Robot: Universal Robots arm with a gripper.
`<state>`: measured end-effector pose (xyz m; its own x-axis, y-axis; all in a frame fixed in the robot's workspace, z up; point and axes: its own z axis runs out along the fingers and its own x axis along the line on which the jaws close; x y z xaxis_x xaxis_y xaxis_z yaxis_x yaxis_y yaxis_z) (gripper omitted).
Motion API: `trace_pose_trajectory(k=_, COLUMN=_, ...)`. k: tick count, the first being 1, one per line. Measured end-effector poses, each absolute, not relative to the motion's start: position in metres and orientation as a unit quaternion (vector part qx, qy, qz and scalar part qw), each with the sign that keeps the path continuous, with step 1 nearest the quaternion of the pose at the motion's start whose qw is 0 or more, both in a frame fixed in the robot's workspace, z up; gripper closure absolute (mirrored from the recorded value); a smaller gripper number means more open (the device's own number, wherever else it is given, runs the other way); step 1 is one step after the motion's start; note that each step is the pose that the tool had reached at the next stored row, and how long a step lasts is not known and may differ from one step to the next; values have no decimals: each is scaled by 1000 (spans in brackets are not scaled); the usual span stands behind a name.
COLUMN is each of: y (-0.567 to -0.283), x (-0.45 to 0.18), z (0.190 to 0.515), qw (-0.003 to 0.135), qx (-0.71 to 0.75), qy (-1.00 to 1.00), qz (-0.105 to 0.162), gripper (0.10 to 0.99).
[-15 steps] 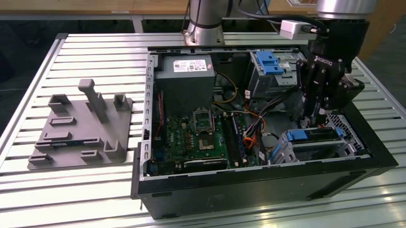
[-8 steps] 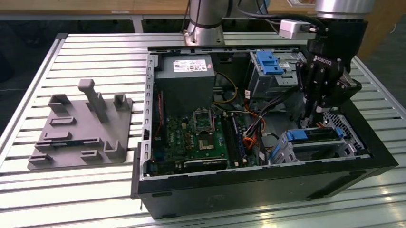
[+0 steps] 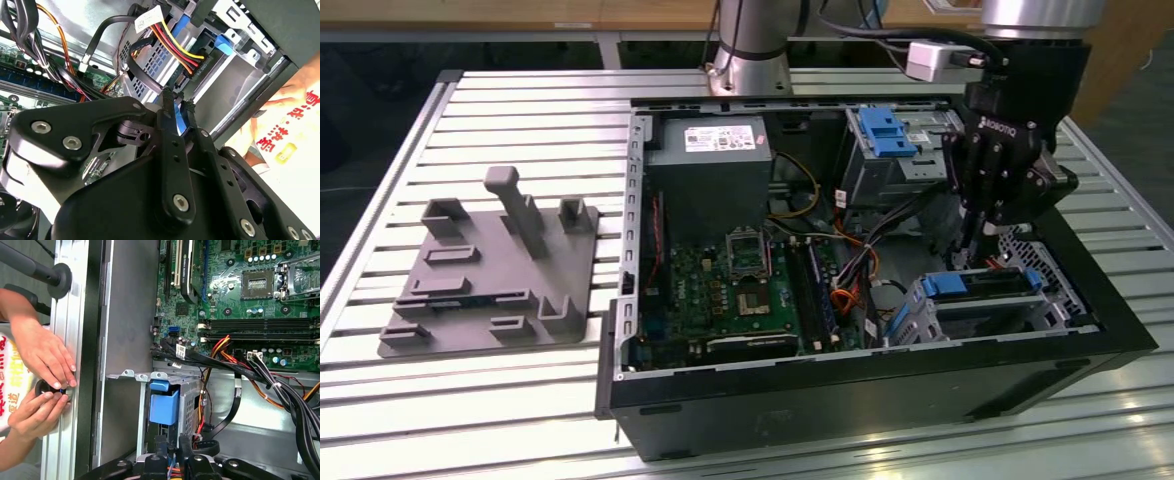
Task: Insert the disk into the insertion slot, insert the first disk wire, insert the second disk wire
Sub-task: 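Insert the second disk wire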
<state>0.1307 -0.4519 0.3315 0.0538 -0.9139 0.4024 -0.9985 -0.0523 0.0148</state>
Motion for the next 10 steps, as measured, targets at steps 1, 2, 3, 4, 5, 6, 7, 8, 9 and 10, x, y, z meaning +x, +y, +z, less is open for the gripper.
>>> trace_pose_trajectory(k=1, y=-452, x=131, z=331, qw=147, qx=711, qy=-672, qz=144, gripper=847)
trace_pose_trajectory(k=2, y=-452, x=131, z=331, qw=147, qx=711, qy=-672, qz=144, gripper=859)
trace_pose_trajectory(k=3, y=-452, x=131, z=330, qw=147, qx=711, qy=-672, qz=144, gripper=925)
trace_pose_trajectory(k=4, y=-452, x=131, z=330, qw=147, qx=711, qy=-672, qz=144, gripper=925)
trace_pose_trajectory(k=5, y=-452, x=131, z=329, qw=147, qx=711, qy=-672, qz=144, gripper=941)
trace_pose_trajectory(k=6, y=-452, x=131, z=328, qw=147, qx=711, qy=-672, qz=144, gripper=941)
trace_pose_trajectory(k=7, y=-452, x=131, z=328, qw=147, qx=711, qy=-672, qz=144, gripper=941)
trace_pose_trajectory(k=8, y=-452, x=131, z=327, qw=147, qx=711, qy=-672, qz=144, gripper=941)
trace_pose_trajectory(k=9, y=-452, x=131, z=327, qw=147, qx=711, qy=-672, qz=144, gripper=941)
trace_pose_trajectory(k=10, y=-452, x=131, z=327, qw=147, qx=711, qy=-672, qz=145, gripper=941)
